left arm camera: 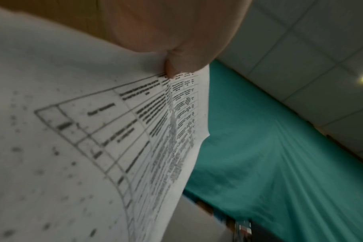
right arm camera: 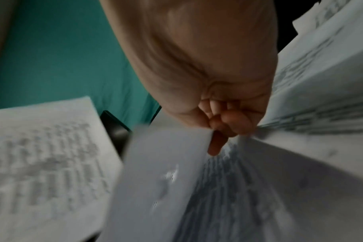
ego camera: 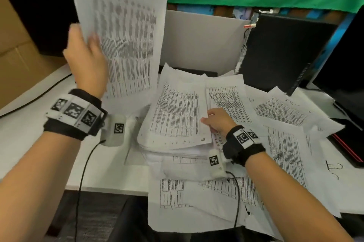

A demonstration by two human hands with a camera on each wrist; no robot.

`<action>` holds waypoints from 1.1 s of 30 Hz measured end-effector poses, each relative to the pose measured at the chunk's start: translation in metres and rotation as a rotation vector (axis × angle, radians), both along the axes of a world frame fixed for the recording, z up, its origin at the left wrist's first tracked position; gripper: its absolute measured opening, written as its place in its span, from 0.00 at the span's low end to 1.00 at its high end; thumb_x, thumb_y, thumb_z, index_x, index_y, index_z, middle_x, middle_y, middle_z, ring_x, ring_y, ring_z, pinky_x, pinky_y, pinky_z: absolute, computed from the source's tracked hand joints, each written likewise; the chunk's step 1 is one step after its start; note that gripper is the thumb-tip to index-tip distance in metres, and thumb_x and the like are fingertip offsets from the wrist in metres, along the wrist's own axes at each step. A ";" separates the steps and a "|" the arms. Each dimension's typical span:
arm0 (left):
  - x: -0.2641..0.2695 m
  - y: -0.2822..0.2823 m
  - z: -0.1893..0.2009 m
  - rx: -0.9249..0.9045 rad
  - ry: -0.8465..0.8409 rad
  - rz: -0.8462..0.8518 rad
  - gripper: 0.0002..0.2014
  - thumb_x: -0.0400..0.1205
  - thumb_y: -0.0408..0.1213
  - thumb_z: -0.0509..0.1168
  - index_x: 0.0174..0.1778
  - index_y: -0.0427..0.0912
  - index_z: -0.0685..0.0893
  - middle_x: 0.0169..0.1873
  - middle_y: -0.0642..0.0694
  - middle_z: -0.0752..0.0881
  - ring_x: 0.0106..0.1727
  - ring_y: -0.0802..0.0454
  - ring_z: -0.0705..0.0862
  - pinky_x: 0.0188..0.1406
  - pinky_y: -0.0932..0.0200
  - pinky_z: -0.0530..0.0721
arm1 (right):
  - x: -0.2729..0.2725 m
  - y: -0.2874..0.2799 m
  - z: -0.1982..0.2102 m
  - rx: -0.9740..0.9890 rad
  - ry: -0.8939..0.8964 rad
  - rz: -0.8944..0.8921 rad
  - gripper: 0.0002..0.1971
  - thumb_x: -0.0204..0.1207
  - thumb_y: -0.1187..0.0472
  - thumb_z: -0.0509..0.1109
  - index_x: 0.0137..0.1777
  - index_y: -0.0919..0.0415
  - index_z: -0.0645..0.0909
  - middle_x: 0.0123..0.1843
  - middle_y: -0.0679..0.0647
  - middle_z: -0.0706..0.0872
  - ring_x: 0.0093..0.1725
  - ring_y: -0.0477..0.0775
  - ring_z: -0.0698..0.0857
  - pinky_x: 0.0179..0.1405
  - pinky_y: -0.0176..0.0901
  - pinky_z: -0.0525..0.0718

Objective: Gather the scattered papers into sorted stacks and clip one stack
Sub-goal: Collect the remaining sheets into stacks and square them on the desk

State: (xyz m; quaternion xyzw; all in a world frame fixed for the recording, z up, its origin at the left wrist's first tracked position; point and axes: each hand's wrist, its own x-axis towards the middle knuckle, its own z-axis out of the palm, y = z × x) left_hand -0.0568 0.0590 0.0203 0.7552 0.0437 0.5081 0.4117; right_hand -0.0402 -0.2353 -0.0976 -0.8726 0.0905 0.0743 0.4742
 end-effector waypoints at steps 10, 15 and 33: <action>0.052 -0.020 -0.012 -0.237 0.312 -0.394 0.15 0.77 0.24 0.60 0.58 0.40 0.79 0.52 0.52 0.83 0.52 0.58 0.83 0.43 0.75 0.80 | -0.001 -0.014 -0.017 -0.131 0.087 0.070 0.17 0.80 0.64 0.71 0.68 0.66 0.78 0.50 0.57 0.85 0.31 0.49 0.79 0.26 0.38 0.78; 0.077 -0.049 -0.069 -0.256 0.656 -0.556 0.20 0.78 0.20 0.60 0.65 0.36 0.80 0.60 0.43 0.84 0.61 0.45 0.82 0.63 0.47 0.81 | -0.003 -0.020 -0.017 -0.088 0.091 0.085 0.15 0.80 0.64 0.71 0.65 0.62 0.76 0.42 0.49 0.81 0.33 0.45 0.79 0.21 0.30 0.77; 0.051 -0.088 -0.148 0.356 1.270 -0.306 0.25 0.85 0.31 0.55 0.78 0.29 0.58 0.74 0.30 0.68 0.73 0.33 0.72 0.71 0.45 0.72 | 0.009 0.005 -0.033 -0.028 0.149 -0.092 0.40 0.83 0.46 0.64 0.84 0.69 0.52 0.83 0.64 0.63 0.79 0.64 0.68 0.69 0.51 0.74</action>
